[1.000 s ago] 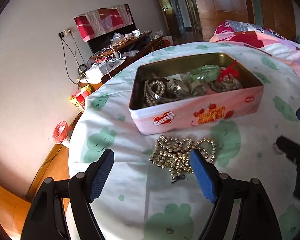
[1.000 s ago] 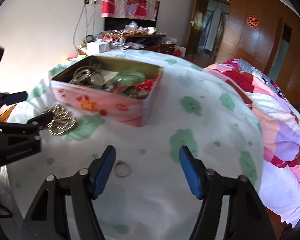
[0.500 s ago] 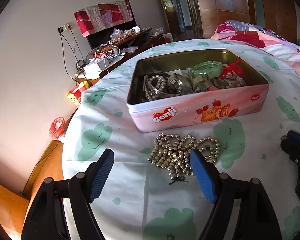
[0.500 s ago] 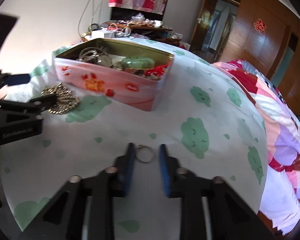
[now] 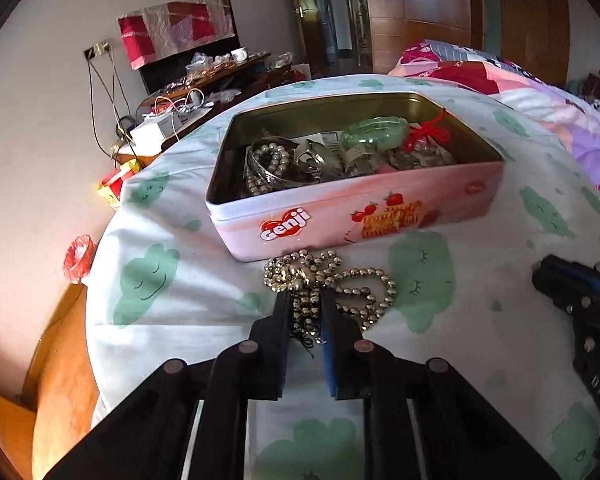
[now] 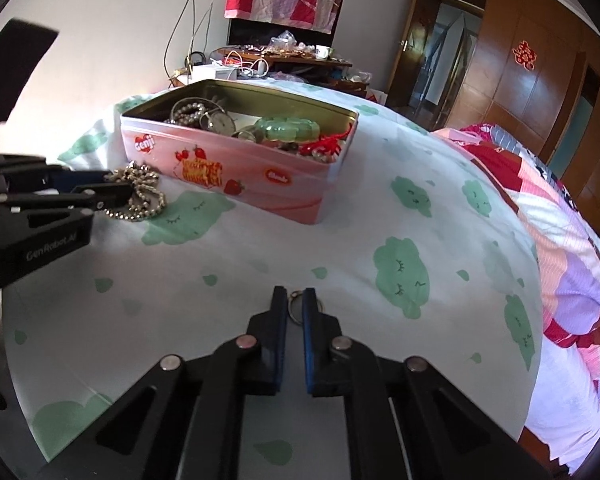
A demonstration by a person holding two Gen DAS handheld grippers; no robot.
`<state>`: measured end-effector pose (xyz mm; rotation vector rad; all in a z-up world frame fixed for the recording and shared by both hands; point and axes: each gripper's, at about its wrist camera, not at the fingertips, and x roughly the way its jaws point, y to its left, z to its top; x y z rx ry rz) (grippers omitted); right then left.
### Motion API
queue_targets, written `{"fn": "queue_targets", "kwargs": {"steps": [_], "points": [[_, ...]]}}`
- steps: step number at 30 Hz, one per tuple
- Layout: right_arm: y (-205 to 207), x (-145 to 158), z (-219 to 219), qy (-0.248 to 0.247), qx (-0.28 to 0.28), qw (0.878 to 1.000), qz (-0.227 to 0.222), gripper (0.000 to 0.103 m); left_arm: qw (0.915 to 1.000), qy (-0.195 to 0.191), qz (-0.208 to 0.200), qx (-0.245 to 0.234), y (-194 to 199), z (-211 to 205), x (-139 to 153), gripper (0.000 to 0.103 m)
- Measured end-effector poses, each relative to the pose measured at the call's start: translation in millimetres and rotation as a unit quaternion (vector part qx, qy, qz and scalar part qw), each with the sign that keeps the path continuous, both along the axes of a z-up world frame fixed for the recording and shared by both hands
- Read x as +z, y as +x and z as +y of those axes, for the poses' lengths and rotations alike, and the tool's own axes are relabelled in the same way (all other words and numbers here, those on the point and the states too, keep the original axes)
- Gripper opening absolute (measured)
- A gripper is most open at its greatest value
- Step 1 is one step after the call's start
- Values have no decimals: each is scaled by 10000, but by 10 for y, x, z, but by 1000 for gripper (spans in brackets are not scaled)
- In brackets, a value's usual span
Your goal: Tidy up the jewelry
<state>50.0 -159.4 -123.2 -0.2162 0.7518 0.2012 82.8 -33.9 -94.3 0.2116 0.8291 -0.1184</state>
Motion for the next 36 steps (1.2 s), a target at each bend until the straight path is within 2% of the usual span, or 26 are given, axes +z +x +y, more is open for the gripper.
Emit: {"fn": "queue_targets", "kwargs": {"steps": [3, 13, 22, 25, 27, 28, 33, 34, 35, 36], "points": [[14, 5, -49, 138, -72, 9999, 30, 8, 10000, -80, 13, 4, -25, 53, 18, 10], [39, 80, -190, 346, -193, 9992, -37, 7, 9992, -97, -390, 79, -106, 197, 288, 10], [34, 136, -268, 405, -220, 9989, -79, 7, 9987, -165, -462, 106, -118, 251, 368, 10], [47, 114, -256, 516, -94, 9986, 76, 7, 9990, -139, -406, 124, -105, 256, 327, 10], [53, 85, -246, 512, -107, 9986, 126, 23, 9992, -122, -349, 151, -89, 262, 290, 10], [55, 72, -240, 522, -80, 9985, 162, 35, 9993, -117, -325, 170, -83, 267, 275, 10], [84, 29, -276, 547, -132, 9981, 233, 35, 9995, -129, -235, 176, -71, 275, 210, 10], [92, 26, -282, 568, -134, 9980, 228, 32, 9995, -139, -214, 169, -69, 272, 197, 10], [92, 26, -277, 561, -104, 9981, 223, 20, 9995, -145, -206, 165, -72, 273, 193, 10], [87, 30, -261, 526, -65, 9984, 221, 21, 9995, -145, -210, 161, -75, 272, 195, 10]]}}
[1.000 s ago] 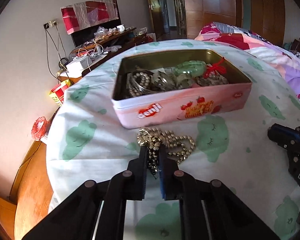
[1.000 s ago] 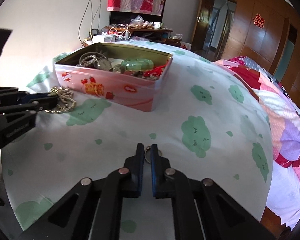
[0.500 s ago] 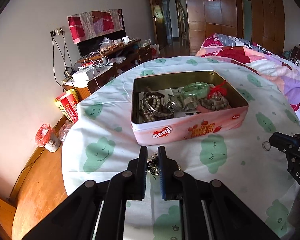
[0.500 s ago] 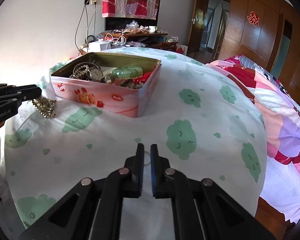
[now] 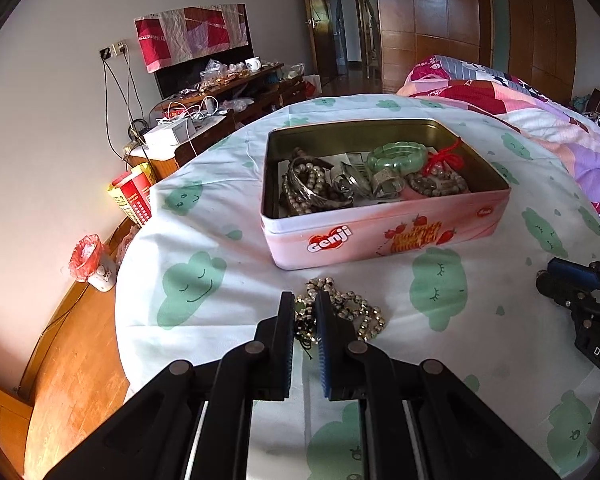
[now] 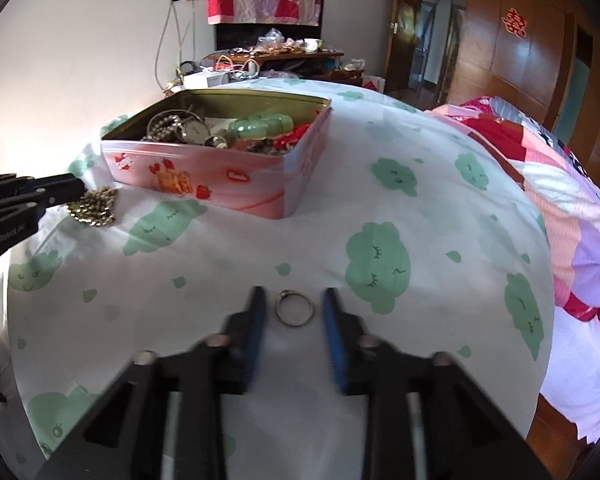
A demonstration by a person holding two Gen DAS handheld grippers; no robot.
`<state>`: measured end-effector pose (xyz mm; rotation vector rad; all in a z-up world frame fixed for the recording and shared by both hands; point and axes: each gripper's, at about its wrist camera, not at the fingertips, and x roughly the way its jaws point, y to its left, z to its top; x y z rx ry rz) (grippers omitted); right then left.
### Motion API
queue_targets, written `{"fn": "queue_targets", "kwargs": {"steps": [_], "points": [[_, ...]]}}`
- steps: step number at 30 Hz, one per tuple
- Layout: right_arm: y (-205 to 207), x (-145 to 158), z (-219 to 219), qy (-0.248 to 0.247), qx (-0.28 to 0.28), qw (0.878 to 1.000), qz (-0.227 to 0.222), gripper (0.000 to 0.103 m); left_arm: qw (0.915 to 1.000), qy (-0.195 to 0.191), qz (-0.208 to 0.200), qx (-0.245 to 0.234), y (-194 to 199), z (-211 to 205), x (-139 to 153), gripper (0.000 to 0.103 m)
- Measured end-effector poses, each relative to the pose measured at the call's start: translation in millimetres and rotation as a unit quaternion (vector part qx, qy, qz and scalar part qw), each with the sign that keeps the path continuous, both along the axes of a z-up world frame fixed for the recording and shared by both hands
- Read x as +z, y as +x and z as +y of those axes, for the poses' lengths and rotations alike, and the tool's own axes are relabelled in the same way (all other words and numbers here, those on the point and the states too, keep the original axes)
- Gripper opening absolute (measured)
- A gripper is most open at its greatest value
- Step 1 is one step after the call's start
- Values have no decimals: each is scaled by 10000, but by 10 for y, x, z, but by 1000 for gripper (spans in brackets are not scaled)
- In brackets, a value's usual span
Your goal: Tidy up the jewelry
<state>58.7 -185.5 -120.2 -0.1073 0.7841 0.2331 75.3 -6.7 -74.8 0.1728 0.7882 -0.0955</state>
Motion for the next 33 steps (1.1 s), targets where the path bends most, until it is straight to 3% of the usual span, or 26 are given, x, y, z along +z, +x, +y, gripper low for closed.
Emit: {"fn": "queue_targets", "kwargs": {"steps": [14, 21, 33], "points": [[-25, 101, 21, -249, -21, 9994, -241, 21, 9999, 10, -155, -21, -37, -10, 128, 10], [-20, 187, 61, -735, -197, 9959, -482, 21, 9996, 157, -250, 36, -45, -10, 208, 10], [56, 411, 43, -755, -186, 9941, -752, 21, 9977, 224, -633, 5, -9, 3, 630, 10]]}}
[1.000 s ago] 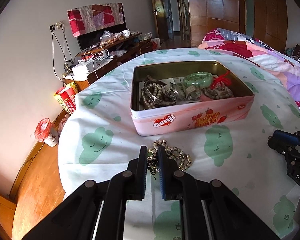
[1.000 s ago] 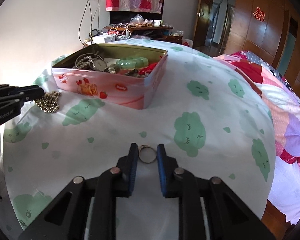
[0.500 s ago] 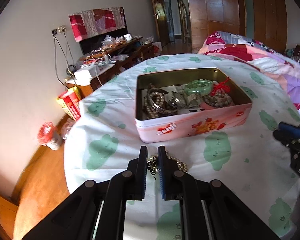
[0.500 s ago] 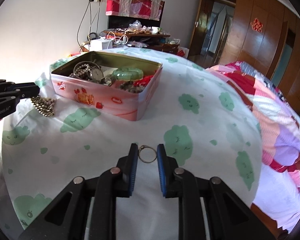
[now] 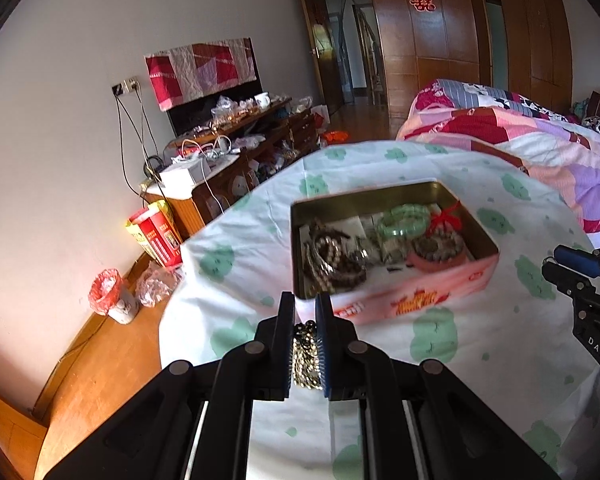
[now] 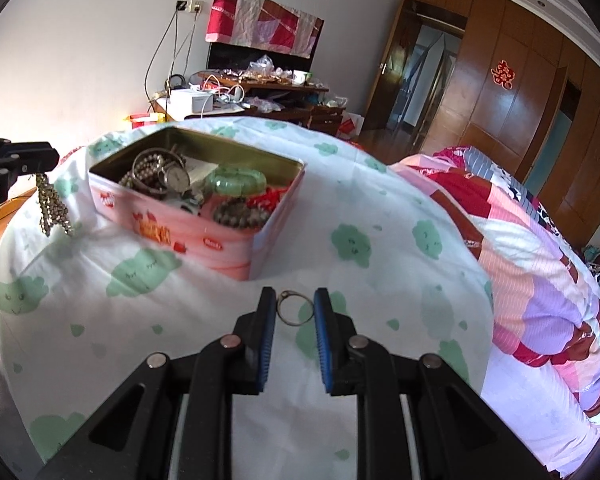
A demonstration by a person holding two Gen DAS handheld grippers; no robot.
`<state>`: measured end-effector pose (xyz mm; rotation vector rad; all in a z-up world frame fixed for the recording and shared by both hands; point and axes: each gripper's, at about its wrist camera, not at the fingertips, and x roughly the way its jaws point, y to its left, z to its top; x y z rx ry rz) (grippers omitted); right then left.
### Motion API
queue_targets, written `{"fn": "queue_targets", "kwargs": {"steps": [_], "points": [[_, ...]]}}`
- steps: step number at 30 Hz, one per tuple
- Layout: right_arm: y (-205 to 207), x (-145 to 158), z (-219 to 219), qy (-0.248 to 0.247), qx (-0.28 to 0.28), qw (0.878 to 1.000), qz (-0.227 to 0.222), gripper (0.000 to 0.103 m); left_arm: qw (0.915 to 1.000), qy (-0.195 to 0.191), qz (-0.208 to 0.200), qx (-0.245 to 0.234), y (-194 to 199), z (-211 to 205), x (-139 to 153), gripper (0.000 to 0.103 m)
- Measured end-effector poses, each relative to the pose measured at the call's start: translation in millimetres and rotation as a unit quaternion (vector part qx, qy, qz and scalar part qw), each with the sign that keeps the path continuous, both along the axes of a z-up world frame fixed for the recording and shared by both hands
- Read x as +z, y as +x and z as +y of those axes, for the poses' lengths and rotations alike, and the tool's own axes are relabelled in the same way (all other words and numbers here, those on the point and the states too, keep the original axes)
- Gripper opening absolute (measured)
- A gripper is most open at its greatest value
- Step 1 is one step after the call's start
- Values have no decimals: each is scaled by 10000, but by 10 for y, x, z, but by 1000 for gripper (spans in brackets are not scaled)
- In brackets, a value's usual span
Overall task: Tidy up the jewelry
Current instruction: 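Carry the gold chain and silver ring into the tin and open both grippers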
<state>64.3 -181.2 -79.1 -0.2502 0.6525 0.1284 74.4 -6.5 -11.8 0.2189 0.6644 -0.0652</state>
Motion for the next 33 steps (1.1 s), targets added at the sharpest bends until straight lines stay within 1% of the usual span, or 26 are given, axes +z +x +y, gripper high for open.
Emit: {"fn": "queue_targets", "kwargs": {"steps": [10, 20, 27, 31, 33], "points": [[151, 274, 34, 29, 77, 9996, -278, 21, 9995, 112, -287, -28, 180, -44, 326, 10], [321, 480, 109, 46, 167, 9987, -472, 21, 9992, 171, -361, -44, 412, -63, 455, 10], [419, 605, 177, 37, 234, 9979, -601, 21, 9991, 217, -350, -59, 577, -97, 494, 10], [497, 650, 230, 66, 279, 9976, -623, 21, 9994, 151, -320, -61, 684, -106, 524, 10], [549, 670, 251, 104, 294, 9976, -622, 21, 9992, 187, -342, -70, 726, -133, 537, 10]]}}
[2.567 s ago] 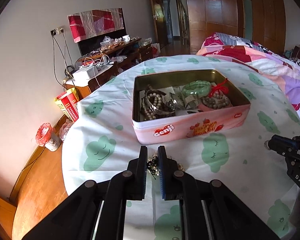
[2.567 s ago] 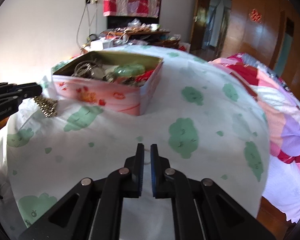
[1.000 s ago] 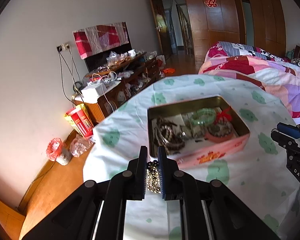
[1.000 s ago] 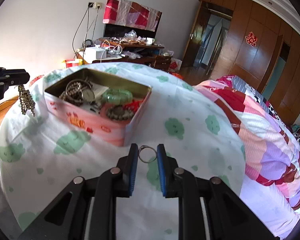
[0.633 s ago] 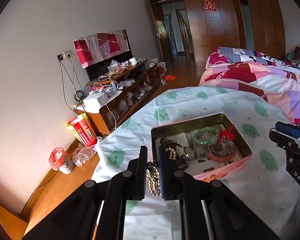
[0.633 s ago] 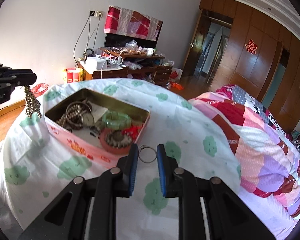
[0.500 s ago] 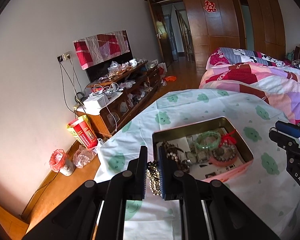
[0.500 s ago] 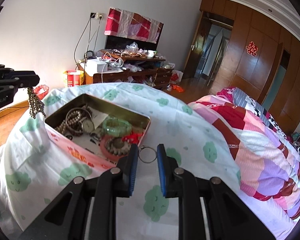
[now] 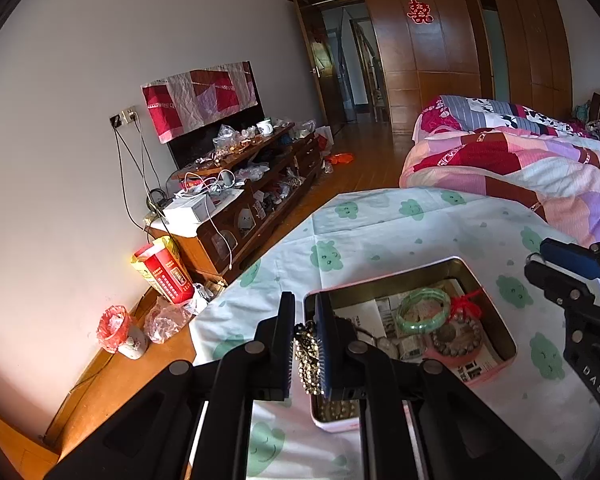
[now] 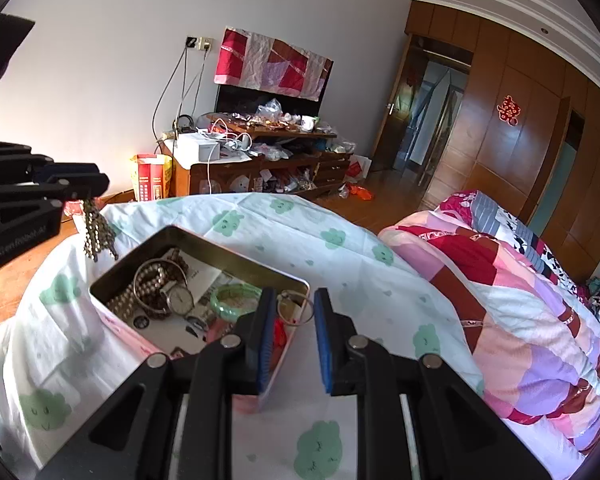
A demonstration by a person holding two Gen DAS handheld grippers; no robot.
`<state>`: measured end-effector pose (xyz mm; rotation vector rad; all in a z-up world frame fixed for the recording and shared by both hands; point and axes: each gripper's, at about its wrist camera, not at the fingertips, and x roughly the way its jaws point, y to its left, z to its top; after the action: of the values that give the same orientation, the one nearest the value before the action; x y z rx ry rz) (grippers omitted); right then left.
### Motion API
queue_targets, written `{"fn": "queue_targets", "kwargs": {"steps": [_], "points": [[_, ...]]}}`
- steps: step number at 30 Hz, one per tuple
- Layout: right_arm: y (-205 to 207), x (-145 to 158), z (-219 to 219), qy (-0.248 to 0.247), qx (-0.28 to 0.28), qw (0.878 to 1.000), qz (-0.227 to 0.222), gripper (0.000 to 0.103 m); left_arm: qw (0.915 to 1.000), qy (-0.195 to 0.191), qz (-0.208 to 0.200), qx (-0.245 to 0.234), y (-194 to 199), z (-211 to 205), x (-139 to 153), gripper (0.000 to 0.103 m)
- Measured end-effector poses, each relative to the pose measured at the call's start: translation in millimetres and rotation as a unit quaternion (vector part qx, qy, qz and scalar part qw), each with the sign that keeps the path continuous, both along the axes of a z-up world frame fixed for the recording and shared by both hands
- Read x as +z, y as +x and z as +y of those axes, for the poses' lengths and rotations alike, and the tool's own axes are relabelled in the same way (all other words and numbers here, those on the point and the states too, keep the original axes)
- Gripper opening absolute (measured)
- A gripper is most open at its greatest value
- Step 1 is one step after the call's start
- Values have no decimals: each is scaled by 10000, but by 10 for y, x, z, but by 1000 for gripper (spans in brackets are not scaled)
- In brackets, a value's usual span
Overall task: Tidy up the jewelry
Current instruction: 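Carry the gold chain and silver ring into the tin and open both grippers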
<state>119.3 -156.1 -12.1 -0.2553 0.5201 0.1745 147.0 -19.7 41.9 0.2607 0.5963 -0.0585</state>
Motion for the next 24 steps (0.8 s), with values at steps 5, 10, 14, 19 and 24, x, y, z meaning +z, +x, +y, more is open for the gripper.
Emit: {"fn": "queue_targets", "kwargs": {"steps": [5, 10, 14, 19, 24], "points": [[100, 18, 64, 37, 33, 10000, -1, 21, 10000, 56, 6, -18, 110, -65, 1, 10], [199, -9, 102, 31, 29, 10000, 18, 21, 9999, 77, 79, -3, 221, -100, -50, 10], [262, -28, 117, 67, 37, 9999, 73, 21, 9998, 132, 135, 17, 293, -120, -110, 10], [376, -65, 181, 23, 63, 9999, 133, 21, 9996, 203, 205, 13, 370, -167, -173, 10], [468, -148, 247, 21, 76, 9997, 234, 21, 9993, 195, 317, 27, 438, -186, -269, 10]]}}
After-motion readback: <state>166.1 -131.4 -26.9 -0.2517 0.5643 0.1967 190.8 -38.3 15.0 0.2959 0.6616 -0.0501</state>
